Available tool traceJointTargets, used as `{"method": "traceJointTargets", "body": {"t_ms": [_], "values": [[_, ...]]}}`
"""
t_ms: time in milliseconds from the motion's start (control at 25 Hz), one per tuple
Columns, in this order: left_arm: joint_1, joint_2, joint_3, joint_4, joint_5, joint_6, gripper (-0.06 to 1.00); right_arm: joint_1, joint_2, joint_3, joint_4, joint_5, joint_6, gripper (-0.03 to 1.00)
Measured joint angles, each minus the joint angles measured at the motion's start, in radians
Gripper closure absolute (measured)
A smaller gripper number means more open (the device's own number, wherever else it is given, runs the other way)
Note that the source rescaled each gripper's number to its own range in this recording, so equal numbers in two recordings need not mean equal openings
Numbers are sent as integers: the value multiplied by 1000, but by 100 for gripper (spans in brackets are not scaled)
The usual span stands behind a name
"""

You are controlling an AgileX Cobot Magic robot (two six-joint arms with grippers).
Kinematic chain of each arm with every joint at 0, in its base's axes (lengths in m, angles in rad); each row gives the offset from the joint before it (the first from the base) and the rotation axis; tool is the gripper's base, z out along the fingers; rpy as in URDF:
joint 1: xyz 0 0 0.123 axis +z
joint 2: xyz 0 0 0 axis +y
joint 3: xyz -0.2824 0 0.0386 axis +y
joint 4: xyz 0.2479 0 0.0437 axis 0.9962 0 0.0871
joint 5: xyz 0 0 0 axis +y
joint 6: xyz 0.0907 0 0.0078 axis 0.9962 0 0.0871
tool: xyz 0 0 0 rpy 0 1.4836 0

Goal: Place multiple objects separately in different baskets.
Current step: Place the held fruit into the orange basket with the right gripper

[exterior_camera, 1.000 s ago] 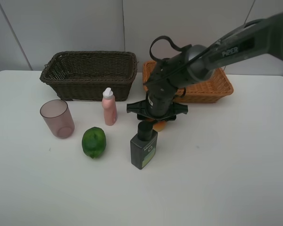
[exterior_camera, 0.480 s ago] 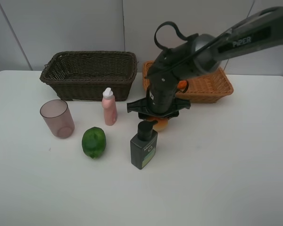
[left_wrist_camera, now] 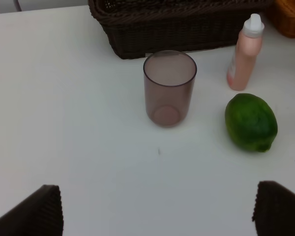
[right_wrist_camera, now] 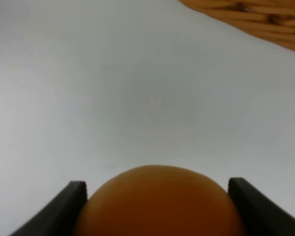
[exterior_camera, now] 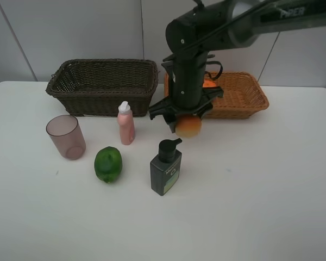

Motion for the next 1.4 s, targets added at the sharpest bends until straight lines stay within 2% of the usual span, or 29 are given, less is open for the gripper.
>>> {"method": "traceJointTargets", "body": {"t_ms": [200,680,1120,1400], "values": [[0,0,0,0,0,0,-6,-73,-1,-100,53,100,-77,60],[0,0,0,0,0,0,-6,-266,-1,-239,54,106,-163,60],[0,0,0,0,0,0,-6,-397,35,-239,51,-88,-166,60],[0,0,0,0,0,0,-6,-423,119,-239,49,-210,-166,60]]}}
